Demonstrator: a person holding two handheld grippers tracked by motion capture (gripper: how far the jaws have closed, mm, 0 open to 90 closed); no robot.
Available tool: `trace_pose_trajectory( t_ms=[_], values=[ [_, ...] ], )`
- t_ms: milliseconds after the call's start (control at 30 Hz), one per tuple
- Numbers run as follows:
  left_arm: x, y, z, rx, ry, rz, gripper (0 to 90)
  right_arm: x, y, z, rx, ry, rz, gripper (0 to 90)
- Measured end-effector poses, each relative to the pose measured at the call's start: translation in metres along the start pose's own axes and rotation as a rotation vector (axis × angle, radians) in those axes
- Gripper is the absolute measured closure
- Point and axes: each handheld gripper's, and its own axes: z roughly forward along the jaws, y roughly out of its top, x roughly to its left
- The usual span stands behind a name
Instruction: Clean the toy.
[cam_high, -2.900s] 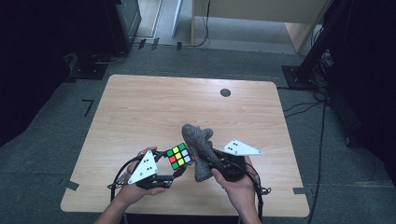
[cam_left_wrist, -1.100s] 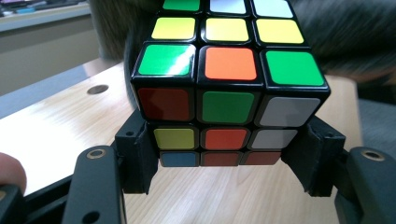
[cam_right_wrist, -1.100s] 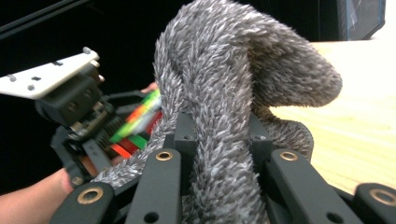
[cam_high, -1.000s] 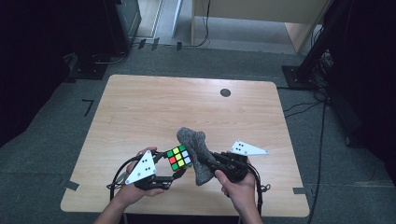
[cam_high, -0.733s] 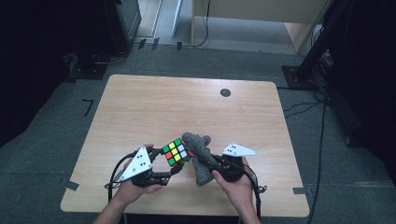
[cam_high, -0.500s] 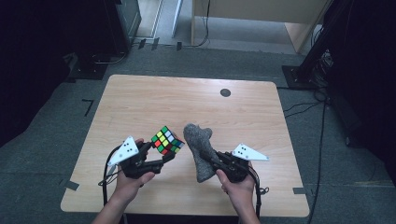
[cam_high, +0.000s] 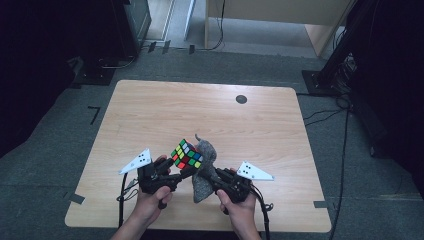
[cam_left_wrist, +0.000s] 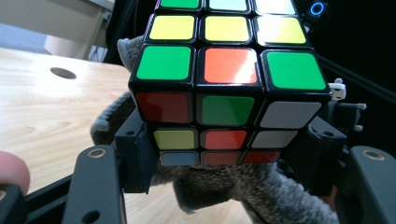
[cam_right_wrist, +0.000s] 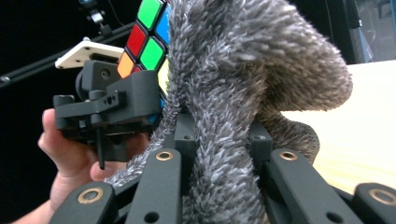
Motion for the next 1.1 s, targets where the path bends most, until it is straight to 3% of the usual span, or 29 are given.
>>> trace_pose_trajectory(
  t_ms=[100, 167, 300, 367, 467, 600, 667, 733, 800, 900, 1000, 1100],
  values=[
    [-0.003, -0.001, 0.002, 0.010, -0.016, 0.014, 34.7, 0.000, -0.003, 0.004, 0.034, -0.016, -0.006, 74.1],
    [-0.007, -0.001, 0.003, 0.010, 0.014, 0.046, 34.7, 0.001, -0.007, 0.009, 0.077, -0.025, -0.035, 74.1],
    [-0.006, 0.002, 0.001, 0.031, 0.036, 0.067, 34.6, 0.005, -0.021, 0.027, 0.296, -0.057, -0.126, 73.9],
    [-0.002, 0.005, -0.003, 0.033, 0.055, 0.070, 34.6, 0.007, -0.027, 0.032, 0.359, -0.075, -0.183, 73.9],
    [0.005, 0.009, -0.008, 0.033, 0.082, 0.056, 34.6, 0.005, -0.020, 0.026, 0.329, -0.112, -0.199, 73.9],
    [0.008, 0.008, -0.007, 0.058, 0.075, 0.045, 34.6, -0.004, 0.000, 0.003, 0.143, -0.163, -0.137, 73.9],
    [0.006, 0.005, -0.003, 0.072, 0.050, 0.042, 34.5, -0.004, 0.005, -0.003, 0.096, -0.130, -0.150, 73.7],
    [0.003, 0.004, 0.000, 0.071, 0.030, 0.042, 34.5, 0.002, 0.001, 0.001, 0.115, -0.086, -0.188, 73.5],
    [0.004, 0.004, 0.000, 0.072, 0.015, 0.032, 34.6, 0.005, -0.008, 0.010, 0.169, -0.051, -0.203, 73.5],
    [0.004, 0.004, 0.000, 0.087, 0.045, 0.048, 34.5, 0.012, -0.021, 0.022, 0.277, -0.018, -0.262, 73.4],
    [0.006, 0.005, -0.002, 0.095, 0.074, 0.055, 34.5, 0.013, -0.026, 0.026, 0.342, -0.072, -0.328, 73.2],
    [0.007, 0.006, -0.003, 0.095, 0.076, 0.047, 34.5, 0.005, -0.020, 0.019, 0.324, -0.151, -0.327, 73.2]
  ],
)
